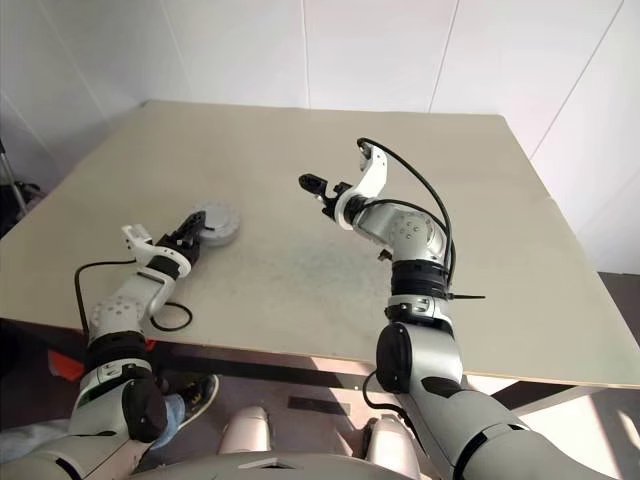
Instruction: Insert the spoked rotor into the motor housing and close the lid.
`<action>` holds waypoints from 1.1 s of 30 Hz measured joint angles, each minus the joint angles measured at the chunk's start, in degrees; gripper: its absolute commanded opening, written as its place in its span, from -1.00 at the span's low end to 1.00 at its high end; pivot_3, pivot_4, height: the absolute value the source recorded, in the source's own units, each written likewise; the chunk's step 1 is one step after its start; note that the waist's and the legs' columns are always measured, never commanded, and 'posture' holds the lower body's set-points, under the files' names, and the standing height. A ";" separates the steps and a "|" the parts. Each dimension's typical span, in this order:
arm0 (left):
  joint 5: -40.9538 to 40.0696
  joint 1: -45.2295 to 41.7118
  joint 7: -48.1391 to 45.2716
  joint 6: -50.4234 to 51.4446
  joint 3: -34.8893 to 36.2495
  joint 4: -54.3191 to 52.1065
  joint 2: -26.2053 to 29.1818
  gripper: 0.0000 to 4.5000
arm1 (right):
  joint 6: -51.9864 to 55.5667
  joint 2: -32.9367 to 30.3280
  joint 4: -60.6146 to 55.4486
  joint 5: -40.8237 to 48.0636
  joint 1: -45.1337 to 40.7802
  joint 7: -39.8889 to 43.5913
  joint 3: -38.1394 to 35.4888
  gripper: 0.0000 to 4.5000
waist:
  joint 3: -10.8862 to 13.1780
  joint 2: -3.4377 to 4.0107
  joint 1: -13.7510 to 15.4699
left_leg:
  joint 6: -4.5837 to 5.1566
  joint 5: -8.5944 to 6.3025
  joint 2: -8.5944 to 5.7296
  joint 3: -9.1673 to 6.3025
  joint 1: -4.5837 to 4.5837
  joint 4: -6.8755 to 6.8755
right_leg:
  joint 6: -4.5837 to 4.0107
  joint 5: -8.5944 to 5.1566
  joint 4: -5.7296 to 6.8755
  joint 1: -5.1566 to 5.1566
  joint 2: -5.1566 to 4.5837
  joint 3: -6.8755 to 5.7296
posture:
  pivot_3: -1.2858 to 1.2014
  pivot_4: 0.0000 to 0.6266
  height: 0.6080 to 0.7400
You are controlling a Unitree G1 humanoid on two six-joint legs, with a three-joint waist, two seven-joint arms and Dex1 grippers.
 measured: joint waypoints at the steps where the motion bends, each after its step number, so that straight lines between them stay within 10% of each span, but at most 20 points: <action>1: 0.09 -0.25 0.05 -0.37 0.08 0.20 -0.01 0.05 | -0.05 0.01 0.08 -0.02 0.00 0.00 0.04 0.97 | -0.02 -0.06 0.03 | 0.00 0.00 0.00 -0.02 0.01 0.03 | 0.00 0.01 0.03 0.03 0.00 0.00 | 0.03 -1.00 1.00; 8: 4.37 -1.72 0.18 -4.69 -0.66 2.85 3.26 0.98 | -0.42 -0.36 0.45 -0.17 0.00 -0.05 0.07 0.99 | -0.04 -0.09 -0.63 | -0.01 0.00 0.04 -0.02 0.33 0.16 | -0.22 -0.02 0.13 0.29 0.00 0.01 | 0.03 -1.00 1.00; 18: 10.64 -6.00 -8.55 -10.43 -2.08 8.72 17.53 0.98 | -2.73 -2.68 2.45 -4.68 0.51 3.69 4.98 0.99 | -0.05 -0.10 -0.10 | -0.03 0.01 0.03 -0.02 0.38 0.18 | -0.25 -0.04 0.21 0.39 -0.06 -0.02 | 0.03 -1.00 1.00; 24: 20.80 0.70 -18.41 -11.17 -22.59 -9.24 13.27 0.98 | -24.29 -21.48 -8.69 -24.61 12.78 27.30 31.94 0.99 | -0.10 -0.20 2.62 | 0.06 -0.05 0.01 -0.06 0.33 0.31 | -0.24 -0.04 -0.11 0.84 -0.27 -0.35 | 0.03 -1.00 1.00; 33: 34.46 5.21 -26.29 -16.70 -40.41 -19.14 14.08 0.98 | -38.92 -36.56 -8.80 -31.74 20.86 45.11 34.25 0.99 | -0.06 -0.13 0.02 | 0.09 -0.05 0.13 -0.03 0.54 0.34 | -0.37 -0.05 0.37 0.68 -0.01 -0.07 | 0.03 -1.00 1.00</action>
